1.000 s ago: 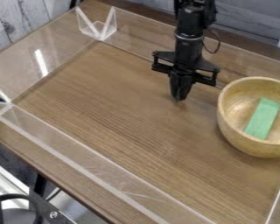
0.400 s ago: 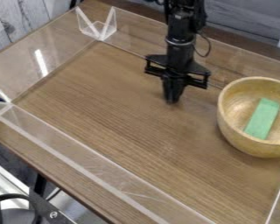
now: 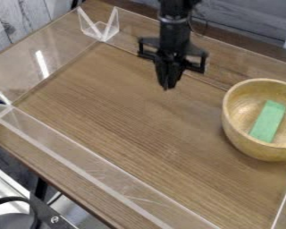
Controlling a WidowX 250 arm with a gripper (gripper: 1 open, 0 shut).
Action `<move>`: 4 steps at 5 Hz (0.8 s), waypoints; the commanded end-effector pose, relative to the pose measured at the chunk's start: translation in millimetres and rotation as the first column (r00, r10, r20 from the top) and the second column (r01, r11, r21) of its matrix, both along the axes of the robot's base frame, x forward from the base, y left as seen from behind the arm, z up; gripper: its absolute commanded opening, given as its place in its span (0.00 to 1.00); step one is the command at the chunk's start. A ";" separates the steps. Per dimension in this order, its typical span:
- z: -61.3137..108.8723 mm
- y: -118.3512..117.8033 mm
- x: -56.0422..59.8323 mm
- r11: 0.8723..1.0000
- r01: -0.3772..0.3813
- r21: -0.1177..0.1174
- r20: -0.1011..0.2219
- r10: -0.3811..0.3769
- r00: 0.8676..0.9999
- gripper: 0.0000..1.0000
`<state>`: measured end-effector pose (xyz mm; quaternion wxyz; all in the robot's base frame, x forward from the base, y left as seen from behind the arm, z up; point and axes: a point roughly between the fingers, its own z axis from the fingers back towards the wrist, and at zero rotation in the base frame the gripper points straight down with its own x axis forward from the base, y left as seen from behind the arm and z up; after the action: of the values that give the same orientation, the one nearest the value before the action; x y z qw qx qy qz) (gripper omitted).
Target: Remove the green block from inside the brown bowl and put it on the table
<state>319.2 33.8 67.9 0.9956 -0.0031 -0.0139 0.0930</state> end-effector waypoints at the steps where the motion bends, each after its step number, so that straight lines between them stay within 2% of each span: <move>1: 7.9 9.8 -3.3 1.000 0.004 0.030 0.025 -0.005 1.000 0.00; 2: -2.4 22.3 -9.7 0.998 0.002 0.055 -0.013 -0.001 1.000 0.00; 3: -20.6 24.6 -12.5 0.999 0.008 0.054 -0.056 -0.005 0.998 0.00; 4: -35.6 24.1 -17.6 0.999 0.018 0.039 -0.098 -0.014 0.995 0.00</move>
<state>295.1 54.0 21.0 0.9951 0.0192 0.0549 0.0803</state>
